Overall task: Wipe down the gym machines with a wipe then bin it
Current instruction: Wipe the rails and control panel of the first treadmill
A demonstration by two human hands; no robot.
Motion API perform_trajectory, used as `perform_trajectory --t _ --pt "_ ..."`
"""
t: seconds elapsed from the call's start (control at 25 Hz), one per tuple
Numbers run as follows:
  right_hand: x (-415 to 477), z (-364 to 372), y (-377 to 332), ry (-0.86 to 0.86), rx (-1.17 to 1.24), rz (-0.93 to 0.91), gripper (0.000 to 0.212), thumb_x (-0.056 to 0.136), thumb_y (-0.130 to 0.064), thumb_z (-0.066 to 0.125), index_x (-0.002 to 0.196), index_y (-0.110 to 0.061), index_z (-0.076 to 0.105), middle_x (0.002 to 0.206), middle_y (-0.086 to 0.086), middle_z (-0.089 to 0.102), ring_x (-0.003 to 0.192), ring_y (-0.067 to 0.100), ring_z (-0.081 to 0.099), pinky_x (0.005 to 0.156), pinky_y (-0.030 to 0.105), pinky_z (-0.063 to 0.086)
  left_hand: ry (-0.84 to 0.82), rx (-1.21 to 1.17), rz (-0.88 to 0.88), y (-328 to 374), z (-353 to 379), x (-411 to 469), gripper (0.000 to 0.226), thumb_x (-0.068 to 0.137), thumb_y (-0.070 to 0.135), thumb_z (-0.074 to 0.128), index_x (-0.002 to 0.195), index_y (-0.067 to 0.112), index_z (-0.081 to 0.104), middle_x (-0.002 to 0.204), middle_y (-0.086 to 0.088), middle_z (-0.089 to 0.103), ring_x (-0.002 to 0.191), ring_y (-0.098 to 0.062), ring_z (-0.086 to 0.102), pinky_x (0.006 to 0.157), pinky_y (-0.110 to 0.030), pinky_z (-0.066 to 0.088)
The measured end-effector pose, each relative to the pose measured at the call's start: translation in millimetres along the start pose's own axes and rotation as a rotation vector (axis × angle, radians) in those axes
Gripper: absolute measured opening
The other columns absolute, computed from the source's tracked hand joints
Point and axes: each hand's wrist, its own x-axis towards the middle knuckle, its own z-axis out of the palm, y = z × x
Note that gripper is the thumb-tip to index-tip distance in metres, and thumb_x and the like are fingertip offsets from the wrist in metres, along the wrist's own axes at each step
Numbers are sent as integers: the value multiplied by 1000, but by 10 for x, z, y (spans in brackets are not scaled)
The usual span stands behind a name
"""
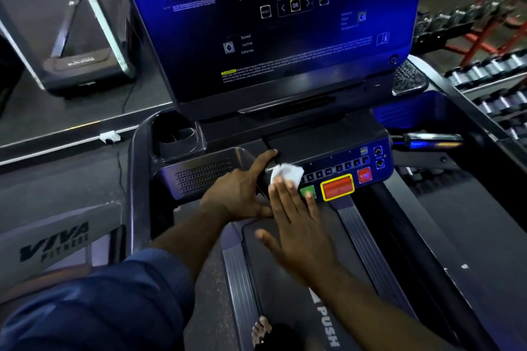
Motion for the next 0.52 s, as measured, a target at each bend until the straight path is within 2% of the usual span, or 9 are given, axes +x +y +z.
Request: perform_trajectory --t 0.12,0.24,0.32,0.4,0.52 --pt "-284 82 254 -10 -70 46 87 103 -71 24 166 -15 2 174 1 -10 161 20 1 128 49 5 -24 14 -35 10 6 -23 134 61 75 86 154 62 -9 98 -8 77 93 -30 74 89 -45 59" --pt "206 -202 191 36 12 233 90 103 -71 18 165 -12 -9 172 5 -18 160 20 -14 129 50 -5 -30 3 -34 8 -3 -13 129 68 63 87 153 62 -9 94 -11 76 92 -33 74 87 -48 60" --pt "282 -207 39 33 39 171 90 103 -72 18 164 -11 -10 172 5 -19 159 20 -16 129 50 -6 -25 11 -37 13 -1 -12 127 70 59 87 153 61 -9 96 -12 76 94 -36 74 86 -48 60" --pt "-22 -32 23 -19 -21 62 90 103 -73 20 165 -12 -3 173 4 -15 160 20 -10 129 51 3 -23 14 -44 29 -2 -17 131 64 69 88 154 61 -8 98 -13 76 95 -36 74 88 -49 60" --pt "-313 108 213 -7 -38 105 89 104 -71 24 165 -11 -1 173 4 -14 161 21 -4 128 50 2 -32 9 -55 24 -4 -24 137 58 78 86 155 61 -9 99 -12 77 94 -33 74 90 -50 60"
